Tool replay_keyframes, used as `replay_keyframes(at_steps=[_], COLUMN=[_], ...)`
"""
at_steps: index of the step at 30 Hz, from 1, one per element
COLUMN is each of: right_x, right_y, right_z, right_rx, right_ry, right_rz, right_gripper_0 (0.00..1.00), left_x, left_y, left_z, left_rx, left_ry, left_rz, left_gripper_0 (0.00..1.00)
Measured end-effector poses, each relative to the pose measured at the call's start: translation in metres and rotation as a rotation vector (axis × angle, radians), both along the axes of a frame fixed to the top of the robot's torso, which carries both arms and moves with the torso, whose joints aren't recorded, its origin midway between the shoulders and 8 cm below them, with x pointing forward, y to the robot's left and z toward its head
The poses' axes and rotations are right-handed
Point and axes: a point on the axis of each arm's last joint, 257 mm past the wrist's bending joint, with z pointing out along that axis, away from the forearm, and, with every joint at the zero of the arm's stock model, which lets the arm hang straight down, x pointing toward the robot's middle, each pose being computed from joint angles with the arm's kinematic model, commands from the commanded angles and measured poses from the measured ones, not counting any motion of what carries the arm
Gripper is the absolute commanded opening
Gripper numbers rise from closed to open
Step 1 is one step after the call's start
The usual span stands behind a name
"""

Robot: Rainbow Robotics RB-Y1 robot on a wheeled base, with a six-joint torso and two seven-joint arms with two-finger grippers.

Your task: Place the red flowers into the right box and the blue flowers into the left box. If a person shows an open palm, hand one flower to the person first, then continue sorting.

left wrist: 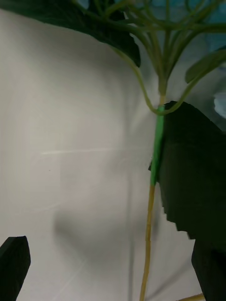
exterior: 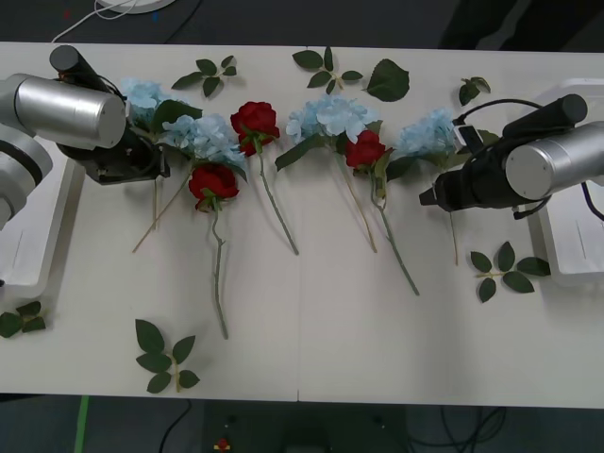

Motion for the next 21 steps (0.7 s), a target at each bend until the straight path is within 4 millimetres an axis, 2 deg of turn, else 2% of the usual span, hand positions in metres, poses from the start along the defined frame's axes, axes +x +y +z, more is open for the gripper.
replay_keyframes(at_steps=[5, 9, 10, 11, 12, 13, 17, 18, 20, 21], right_x=[0.008, 0.01, 0.011, 0.011, 0.011, 0.012, 0.013, 0.014, 0.014, 0.015], right_y=[0.003, 0.002, 0.001, 0.001, 0.0, -0.001, -0.004, -0.005, -0.006, -0.007], right_z=[-0.002, -0.002, -0.002, -0.002, -0.001, -0.001, -0.001, -0.001, -0.001, -0.001], right_rx=[-0.01, -0.02, -0.025, -0.028, -0.031, -0.034, -0.051, -0.056, -0.066, -0.07], right_ry=[-0.012, -0.023, -0.026, -0.027, -0.029, -0.031, -0.038, -0.041, -0.044, -0.046], right_rz=[-0.005, -0.004, -0.003, -0.002, -0.002, -0.001, 0.001, 0.002, 0.004, 0.005], right_gripper_0=[1.0, 1.0, 0.96, 0.73, 0.31, 0.0, 0.0, 0.0, 0.0, 0.0], left_x=[0.009, 0.012, 0.012, 0.011, 0.011, 0.011, 0.011, 0.011, 0.011, 0.011], left_y=[-0.019, -0.023, -0.023, -0.023, -0.023, -0.022, -0.017, -0.016, -0.013, -0.012], left_z=[-0.007, -0.017, -0.019, -0.02, -0.021, -0.021, -0.022, -0.022, -0.023, -0.022], left_rx=[-0.012, -0.005, 0.0, 0.003, 0.005, 0.007, 0.023, 0.027, 0.038, 0.045], left_ry=[-0.036, -0.048, -0.047, -0.046, -0.045, -0.045, -0.043, -0.043, -0.044, -0.045], left_rz=[-0.021, -0.021, -0.021, -0.021, -0.021, -0.021, -0.017, -0.017, -0.017, -0.017], left_gripper_0=[1.0, 0.98, 0.98, 0.99, 0.98, 0.98, 0.96, 0.87, 0.6, 0.25])
